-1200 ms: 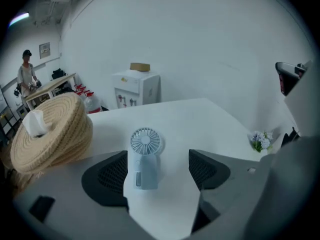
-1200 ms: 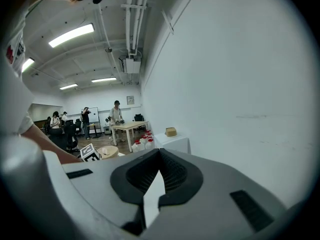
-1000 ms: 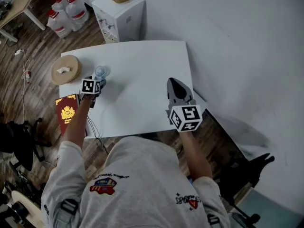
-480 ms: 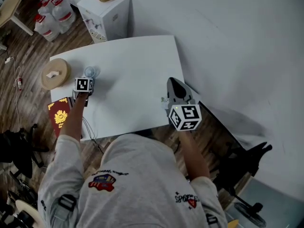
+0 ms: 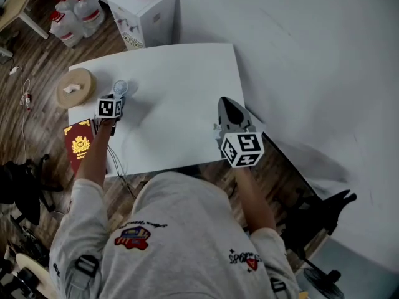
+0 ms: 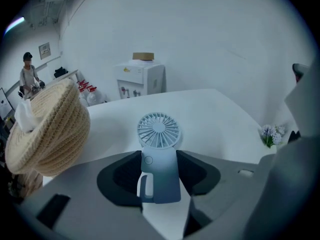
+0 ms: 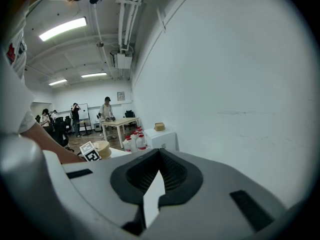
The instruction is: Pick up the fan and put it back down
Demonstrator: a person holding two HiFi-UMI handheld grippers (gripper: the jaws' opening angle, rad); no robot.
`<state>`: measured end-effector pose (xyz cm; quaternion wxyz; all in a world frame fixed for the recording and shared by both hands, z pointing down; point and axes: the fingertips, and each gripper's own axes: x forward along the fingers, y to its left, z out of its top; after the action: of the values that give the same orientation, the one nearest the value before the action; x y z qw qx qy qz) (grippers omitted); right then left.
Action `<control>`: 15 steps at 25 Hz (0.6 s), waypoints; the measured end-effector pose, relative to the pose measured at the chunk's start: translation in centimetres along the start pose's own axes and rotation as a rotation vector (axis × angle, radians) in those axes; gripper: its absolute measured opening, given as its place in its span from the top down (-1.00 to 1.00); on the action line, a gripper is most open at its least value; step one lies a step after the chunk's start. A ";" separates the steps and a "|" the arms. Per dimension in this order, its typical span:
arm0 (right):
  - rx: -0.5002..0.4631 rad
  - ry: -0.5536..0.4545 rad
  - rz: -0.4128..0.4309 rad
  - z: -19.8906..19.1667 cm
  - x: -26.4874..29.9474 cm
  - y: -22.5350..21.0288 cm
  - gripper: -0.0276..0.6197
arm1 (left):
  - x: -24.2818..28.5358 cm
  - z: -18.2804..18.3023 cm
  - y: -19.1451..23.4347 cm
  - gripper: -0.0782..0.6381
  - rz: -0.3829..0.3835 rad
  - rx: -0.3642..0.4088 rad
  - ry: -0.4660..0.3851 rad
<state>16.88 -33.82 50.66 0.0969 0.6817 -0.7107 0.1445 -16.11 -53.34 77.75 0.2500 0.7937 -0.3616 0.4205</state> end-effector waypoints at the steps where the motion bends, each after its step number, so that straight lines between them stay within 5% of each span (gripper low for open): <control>1: -0.001 -0.002 0.007 0.1 0.0 0.3 0.94 | -0.5 0.2 -0.2 0.19 -0.003 -0.002 -0.019; 15: -0.037 -0.069 0.160 2.6 1.0 5.3 0.94 | -14.4 6.1 -1.9 0.19 0.013 -0.071 -0.440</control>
<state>11.75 -35.45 48.17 0.0730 0.6253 -0.7684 0.1151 -17.20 -51.19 62.14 0.1901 0.8546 -0.4273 0.2258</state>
